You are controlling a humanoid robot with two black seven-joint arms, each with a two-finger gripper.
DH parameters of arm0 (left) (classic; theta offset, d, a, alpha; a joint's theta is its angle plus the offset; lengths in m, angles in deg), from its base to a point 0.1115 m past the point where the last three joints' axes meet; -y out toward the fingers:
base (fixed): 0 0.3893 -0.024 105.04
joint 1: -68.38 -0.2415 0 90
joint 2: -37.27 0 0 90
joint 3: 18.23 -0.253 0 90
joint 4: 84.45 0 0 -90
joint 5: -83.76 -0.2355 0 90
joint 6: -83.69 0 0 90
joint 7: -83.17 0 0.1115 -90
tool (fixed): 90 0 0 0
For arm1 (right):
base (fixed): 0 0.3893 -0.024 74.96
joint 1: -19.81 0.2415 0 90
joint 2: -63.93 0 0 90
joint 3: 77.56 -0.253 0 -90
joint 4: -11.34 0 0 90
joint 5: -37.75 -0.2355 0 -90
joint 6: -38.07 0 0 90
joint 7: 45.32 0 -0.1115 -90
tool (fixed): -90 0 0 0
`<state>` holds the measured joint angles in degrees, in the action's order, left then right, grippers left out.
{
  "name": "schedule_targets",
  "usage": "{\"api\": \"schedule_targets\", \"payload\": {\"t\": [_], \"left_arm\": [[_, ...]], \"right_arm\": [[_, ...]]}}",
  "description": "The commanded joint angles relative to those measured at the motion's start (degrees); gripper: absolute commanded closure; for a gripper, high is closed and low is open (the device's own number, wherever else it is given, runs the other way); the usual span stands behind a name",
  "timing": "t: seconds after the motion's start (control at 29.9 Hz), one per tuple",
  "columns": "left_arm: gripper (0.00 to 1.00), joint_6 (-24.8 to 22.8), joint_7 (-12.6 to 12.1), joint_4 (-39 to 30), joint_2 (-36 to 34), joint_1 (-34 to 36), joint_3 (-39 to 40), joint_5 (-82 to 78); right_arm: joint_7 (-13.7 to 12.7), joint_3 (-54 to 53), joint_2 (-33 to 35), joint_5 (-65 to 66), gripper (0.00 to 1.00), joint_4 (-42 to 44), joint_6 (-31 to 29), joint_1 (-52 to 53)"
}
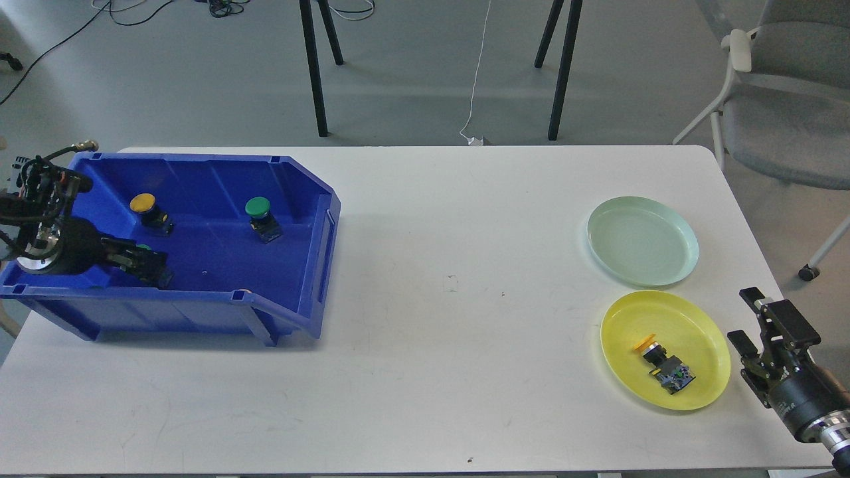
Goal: Pass button and place on color plate
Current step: 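Reach the left gripper into the bin and grasp a green-capped button, then lift the green button and bring it toward the right gripper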
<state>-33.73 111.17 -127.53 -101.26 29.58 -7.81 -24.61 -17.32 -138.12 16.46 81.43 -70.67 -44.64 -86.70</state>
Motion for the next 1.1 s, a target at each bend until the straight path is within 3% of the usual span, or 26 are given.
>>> {"api": "schedule_targets", "payload": {"t": [0.0,0.07,0.13,0.37,0.63,0.73,0.9,0.97,1.07], "left_arm": [[0.52,-0.26,0.00,-0.08,0.01,0.04,-0.04,-0.09],[0.78,-0.26,0.00,-0.08,0.01,0.04,-0.83,-0.17],[0.93,0.00,0.00,0.01,0.01,0.22,-2.15,-0.17],[0.94,0.09,0.00,-0.08,-0.16,1.44,-1.72,0.61],[0.95,-0.58,0.00,-2.89,-1.13,9.17,-1.36,7.98],[0.94,-0.58,0.00,-7.79,-3.58,12.60,0.12,17.72],[0.94,-0.58,0.00,-24.22,-7.02,12.35,5.22,39.69],[0.94,-0.58,0.00,-28.54,-5.62,11.82,5.23,47.77],[0.94,-0.58,0.00,-29.00,1.22,8.75,5.32,55.27]], "right_arm": [[0.00,0.00,0.00,0.00,0.06,0.00,0.00,-0.01],[0.00,-0.09,0.00,0.00,0.07,0.00,0.00,-0.01],[0.00,0.00,0.00,0.00,0.06,0.00,0.00,-0.01],[0.00,-1.57,-0.09,-0.61,0.07,0.00,0.09,-0.01],[0.00,-5.01,0.09,-4.65,0.02,-1.14,-0.35,2.62],[0.00,-4.22,0.52,-4.48,0.02,-1.84,-0.52,5.86],[0.00,-0.71,0.53,-3.86,0.02,-2.81,-1.84,16.31],[0.00,2.62,-0.35,-3.86,0.02,-2.55,-2.37,22.72],[0.00,9.30,-5.16,-3.86,0.02,-1.85,-2.46,32.47]]}}
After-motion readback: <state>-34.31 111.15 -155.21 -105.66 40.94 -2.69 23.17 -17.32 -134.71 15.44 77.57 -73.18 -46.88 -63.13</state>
